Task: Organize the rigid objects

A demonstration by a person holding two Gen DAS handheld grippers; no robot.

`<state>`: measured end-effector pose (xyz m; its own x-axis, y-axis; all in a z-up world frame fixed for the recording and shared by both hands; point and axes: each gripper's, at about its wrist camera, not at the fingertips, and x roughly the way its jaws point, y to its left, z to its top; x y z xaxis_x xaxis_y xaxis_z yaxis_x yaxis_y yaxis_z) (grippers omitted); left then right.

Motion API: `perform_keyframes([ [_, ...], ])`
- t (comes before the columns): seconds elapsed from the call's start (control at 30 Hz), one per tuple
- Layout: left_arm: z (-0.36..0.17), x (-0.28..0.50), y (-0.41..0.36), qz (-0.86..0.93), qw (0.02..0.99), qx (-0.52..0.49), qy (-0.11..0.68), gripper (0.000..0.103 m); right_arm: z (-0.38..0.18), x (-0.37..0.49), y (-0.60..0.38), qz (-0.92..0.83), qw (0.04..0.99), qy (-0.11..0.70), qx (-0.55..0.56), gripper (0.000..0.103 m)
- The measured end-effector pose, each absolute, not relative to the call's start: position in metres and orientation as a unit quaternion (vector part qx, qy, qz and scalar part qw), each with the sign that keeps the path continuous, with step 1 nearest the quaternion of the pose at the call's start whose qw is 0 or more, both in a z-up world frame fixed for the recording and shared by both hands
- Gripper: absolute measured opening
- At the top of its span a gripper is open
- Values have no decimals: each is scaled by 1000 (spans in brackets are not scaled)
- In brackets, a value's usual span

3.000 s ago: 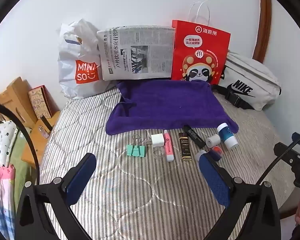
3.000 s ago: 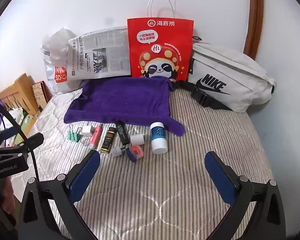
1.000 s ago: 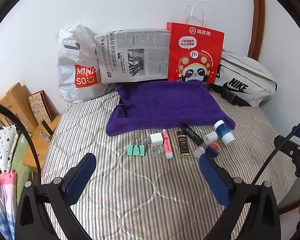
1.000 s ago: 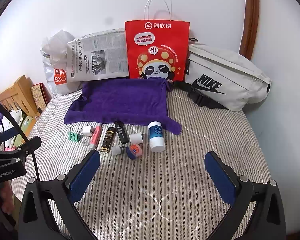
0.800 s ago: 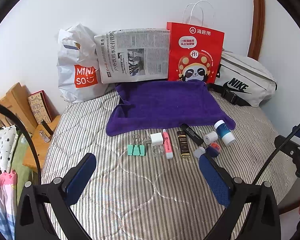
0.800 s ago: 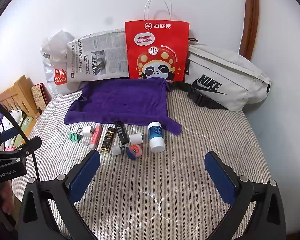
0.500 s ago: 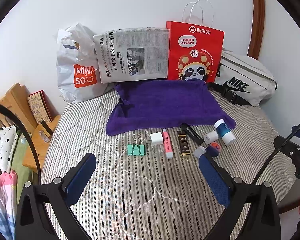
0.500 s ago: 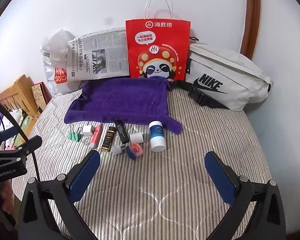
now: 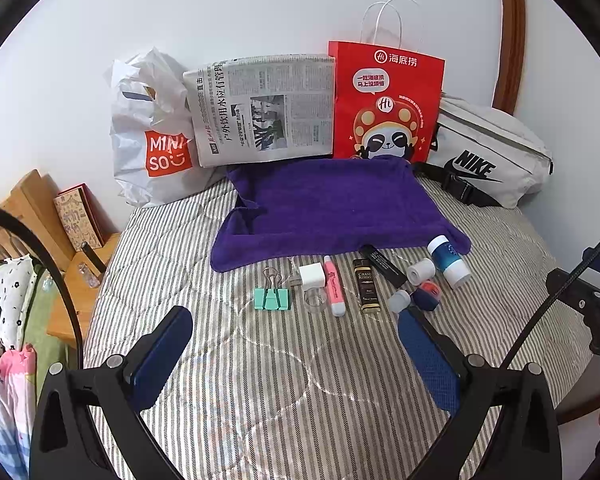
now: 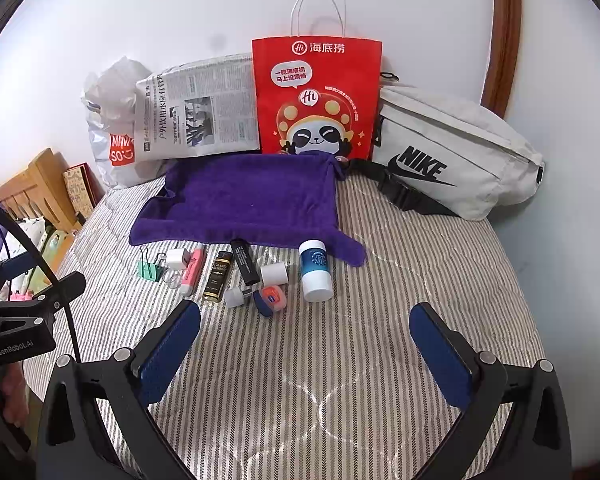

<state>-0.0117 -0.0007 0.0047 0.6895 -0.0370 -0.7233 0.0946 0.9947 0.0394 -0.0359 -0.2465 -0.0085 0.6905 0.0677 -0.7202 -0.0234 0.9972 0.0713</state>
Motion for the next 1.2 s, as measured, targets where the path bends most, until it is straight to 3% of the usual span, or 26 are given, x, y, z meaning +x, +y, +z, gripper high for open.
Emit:
perform_keyframes([
  [0.6,-19,10,10,-38,910,25,413,103,-33,-19,-256,28,913,406,37,103],
  [1.07,-89,70,28,-30,894,9,448,102,-76,9,-265,25,897,440,44,103],
  [1.2,-114,88,32,-24,890,31,454,97,-86,12,-268,19,895,444,33,102],
])
